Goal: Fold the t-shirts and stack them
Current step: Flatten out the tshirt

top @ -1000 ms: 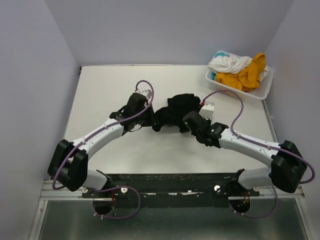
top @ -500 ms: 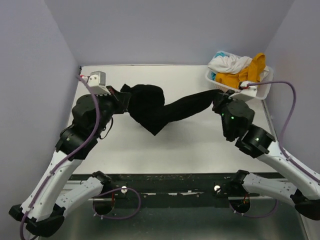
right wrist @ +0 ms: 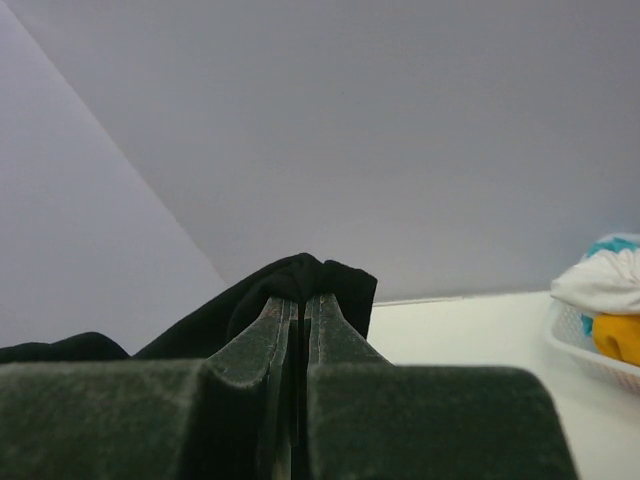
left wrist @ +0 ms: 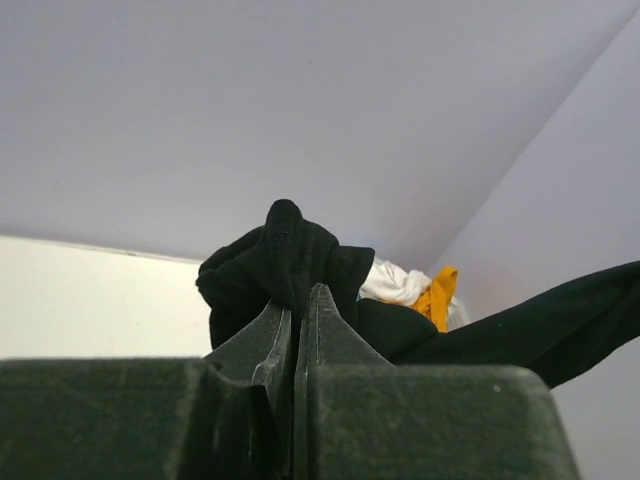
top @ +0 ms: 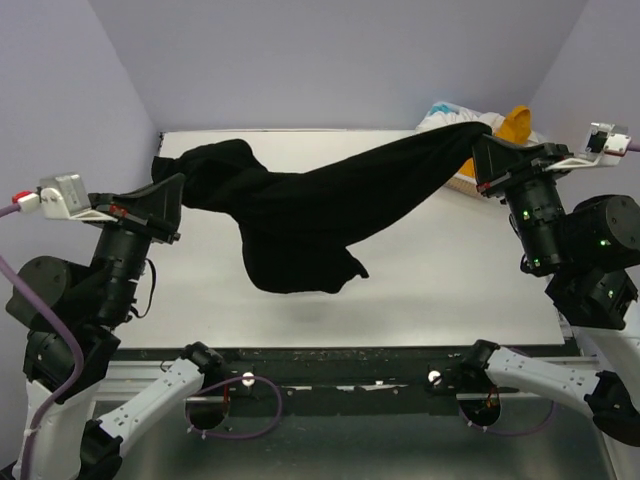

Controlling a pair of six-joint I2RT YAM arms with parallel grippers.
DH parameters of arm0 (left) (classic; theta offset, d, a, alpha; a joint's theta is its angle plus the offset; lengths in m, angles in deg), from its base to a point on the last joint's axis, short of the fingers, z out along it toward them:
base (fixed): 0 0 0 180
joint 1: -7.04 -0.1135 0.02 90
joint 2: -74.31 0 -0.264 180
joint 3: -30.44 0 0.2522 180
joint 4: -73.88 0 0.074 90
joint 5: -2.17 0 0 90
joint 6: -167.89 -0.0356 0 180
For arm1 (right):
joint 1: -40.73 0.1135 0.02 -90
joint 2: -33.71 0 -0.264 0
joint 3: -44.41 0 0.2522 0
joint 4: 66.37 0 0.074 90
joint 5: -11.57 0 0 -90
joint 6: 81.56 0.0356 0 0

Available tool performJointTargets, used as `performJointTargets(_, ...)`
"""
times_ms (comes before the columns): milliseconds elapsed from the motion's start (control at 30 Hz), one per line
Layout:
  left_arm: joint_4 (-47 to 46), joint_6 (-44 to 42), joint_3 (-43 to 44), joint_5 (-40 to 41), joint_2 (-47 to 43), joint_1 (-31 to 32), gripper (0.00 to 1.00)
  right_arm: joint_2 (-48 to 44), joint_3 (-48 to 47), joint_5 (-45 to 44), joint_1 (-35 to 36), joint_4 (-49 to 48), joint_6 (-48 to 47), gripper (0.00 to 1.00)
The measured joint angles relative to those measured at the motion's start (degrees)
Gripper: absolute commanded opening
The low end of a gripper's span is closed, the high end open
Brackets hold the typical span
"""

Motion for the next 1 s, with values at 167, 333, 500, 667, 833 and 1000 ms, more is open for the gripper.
performJointTargets(167, -0.37, -2.40, 4.04, 2.62, 1.84, 0.00, 0.00, 4.66, -5.62, 2.51, 0.00, 0.35, -1.18, 0.01)
performJointTargets(333, -0.74, -4.81, 7.72, 6.71, 11.87, -1.84, 0.00, 13.55, -9.40, -0.98, 0.00, -0.13, -4.59, 0.01)
performJointTargets(500, 1.64, -2.95, 12.94, -2.80, 27.43, -14.95, 0.00, 24.98, -10.27, -4.66, -1.79, -1.49, -8.28, 0.01)
performJointTargets(667, 12.22, -0.09, 37.75, -17.55, 52.43, -24.46, 0.00, 42.18, -22.71, 5.77, -12.72, 3.80, -5.11, 0.01)
performJointTargets(833, 16.11, 5.86, 71.08, -35.74, 74.86, -31.52, 0.00, 59.43, -48.22, 15.74, -21.03, 11.23, -1.22, 0.01)
performJointTargets(1000, 5.01, 11.89, 37.79, -45.09, 57.81, -40.46, 0.03, 53.02, -39.85, 19.89, -22.45, 10.78, 1.25, 0.01)
